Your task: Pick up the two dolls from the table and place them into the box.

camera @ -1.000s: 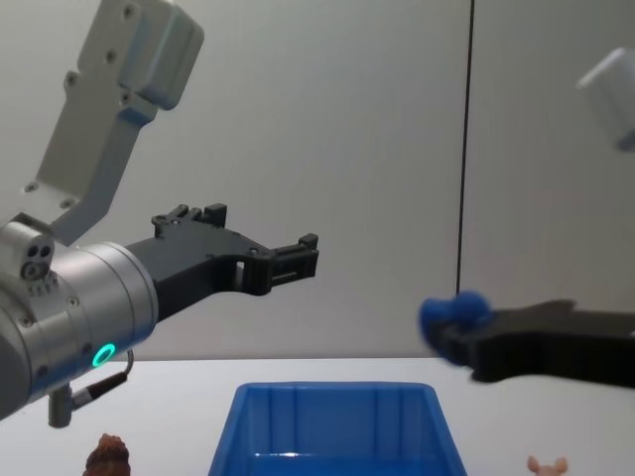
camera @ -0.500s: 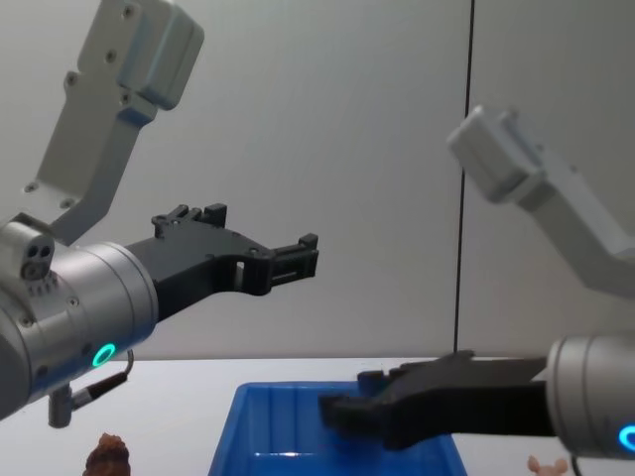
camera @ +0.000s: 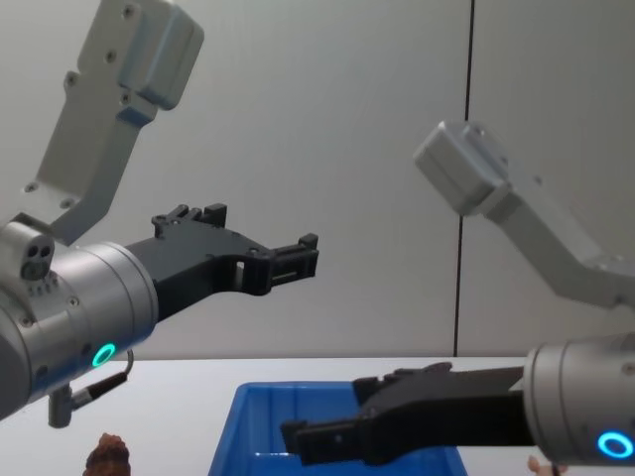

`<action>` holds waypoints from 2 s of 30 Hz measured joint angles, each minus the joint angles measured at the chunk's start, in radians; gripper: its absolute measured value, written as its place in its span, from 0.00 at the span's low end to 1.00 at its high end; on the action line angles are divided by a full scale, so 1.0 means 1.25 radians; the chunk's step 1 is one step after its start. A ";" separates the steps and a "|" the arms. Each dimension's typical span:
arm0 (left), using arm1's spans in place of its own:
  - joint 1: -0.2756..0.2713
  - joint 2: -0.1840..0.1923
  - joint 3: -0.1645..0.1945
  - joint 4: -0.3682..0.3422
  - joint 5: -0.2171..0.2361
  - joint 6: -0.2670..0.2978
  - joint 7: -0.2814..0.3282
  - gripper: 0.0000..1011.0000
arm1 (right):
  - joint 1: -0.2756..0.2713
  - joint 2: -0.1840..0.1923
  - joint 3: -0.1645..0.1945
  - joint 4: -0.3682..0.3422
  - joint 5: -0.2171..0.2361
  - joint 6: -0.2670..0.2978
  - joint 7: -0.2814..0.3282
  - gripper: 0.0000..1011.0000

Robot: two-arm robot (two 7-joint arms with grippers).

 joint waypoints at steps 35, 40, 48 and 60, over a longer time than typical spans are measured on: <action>0.000 0.000 0.000 0.000 0.000 0.000 0.000 0.99 | -0.227 0.171 0.126 -0.189 0.184 0.003 -0.311 0.99; 0.000 0.000 0.000 0.000 0.000 0.000 0.000 0.99 | -0.252 0.184 0.139 -0.200 0.203 -0.001 -0.351 0.99; 0.000 0.000 0.000 0.000 0.000 0.000 0.000 0.99 | -0.262 0.187 0.146 -0.190 0.213 -0.004 -0.368 0.99; 0.000 0.000 0.000 0.000 0.000 0.000 0.000 0.99 | -0.213 0.138 0.126 -0.112 0.196 0.015 -0.359 0.99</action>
